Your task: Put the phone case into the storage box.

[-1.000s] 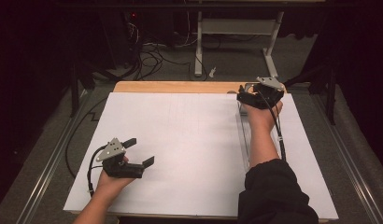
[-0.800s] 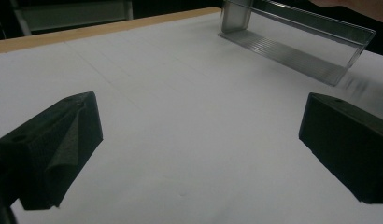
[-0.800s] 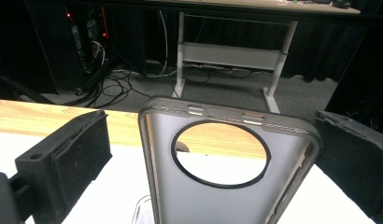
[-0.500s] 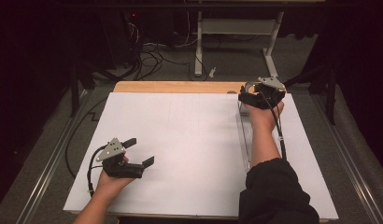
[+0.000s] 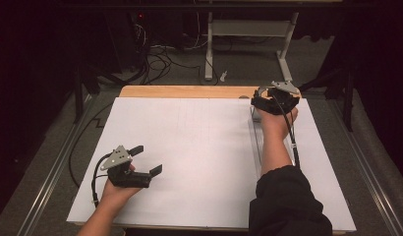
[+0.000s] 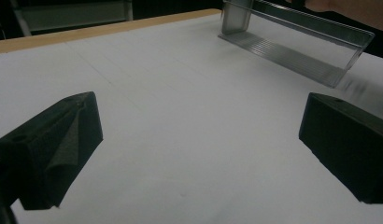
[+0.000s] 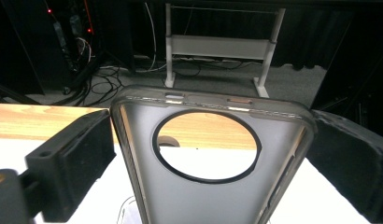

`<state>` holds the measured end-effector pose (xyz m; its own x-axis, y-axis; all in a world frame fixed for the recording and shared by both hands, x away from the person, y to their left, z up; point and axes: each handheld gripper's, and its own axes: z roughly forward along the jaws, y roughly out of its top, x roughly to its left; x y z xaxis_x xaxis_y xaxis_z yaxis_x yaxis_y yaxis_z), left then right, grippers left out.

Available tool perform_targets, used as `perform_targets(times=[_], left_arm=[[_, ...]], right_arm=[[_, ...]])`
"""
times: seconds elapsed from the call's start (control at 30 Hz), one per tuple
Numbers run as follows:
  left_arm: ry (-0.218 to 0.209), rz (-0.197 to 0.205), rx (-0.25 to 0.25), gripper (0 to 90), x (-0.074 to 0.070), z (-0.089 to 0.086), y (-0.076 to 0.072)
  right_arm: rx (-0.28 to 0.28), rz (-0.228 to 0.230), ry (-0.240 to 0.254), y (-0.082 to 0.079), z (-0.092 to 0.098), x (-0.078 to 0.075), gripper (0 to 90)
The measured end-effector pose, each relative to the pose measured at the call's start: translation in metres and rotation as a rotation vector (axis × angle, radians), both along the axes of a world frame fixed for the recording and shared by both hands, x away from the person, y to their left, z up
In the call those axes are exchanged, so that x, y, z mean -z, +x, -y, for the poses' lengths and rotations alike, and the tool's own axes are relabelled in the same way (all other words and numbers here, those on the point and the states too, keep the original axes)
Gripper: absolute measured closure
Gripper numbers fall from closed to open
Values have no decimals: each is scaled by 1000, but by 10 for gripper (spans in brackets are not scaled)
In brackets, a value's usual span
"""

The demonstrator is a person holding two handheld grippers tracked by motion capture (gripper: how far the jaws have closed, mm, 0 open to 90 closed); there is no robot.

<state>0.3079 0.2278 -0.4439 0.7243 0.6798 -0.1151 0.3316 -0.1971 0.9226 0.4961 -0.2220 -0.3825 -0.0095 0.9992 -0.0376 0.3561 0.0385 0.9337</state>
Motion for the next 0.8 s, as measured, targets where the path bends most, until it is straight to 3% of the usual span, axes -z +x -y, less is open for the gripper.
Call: perform_targets(times=[0.53,0.8], left_arm=[[-1,-1,0,7,0,0,0],[2,-1,-1,7,0,-1,0]], right_arm=[[-5,5,-14,2,-1,1,125],[-55,14,-37,3,1,2,128]])
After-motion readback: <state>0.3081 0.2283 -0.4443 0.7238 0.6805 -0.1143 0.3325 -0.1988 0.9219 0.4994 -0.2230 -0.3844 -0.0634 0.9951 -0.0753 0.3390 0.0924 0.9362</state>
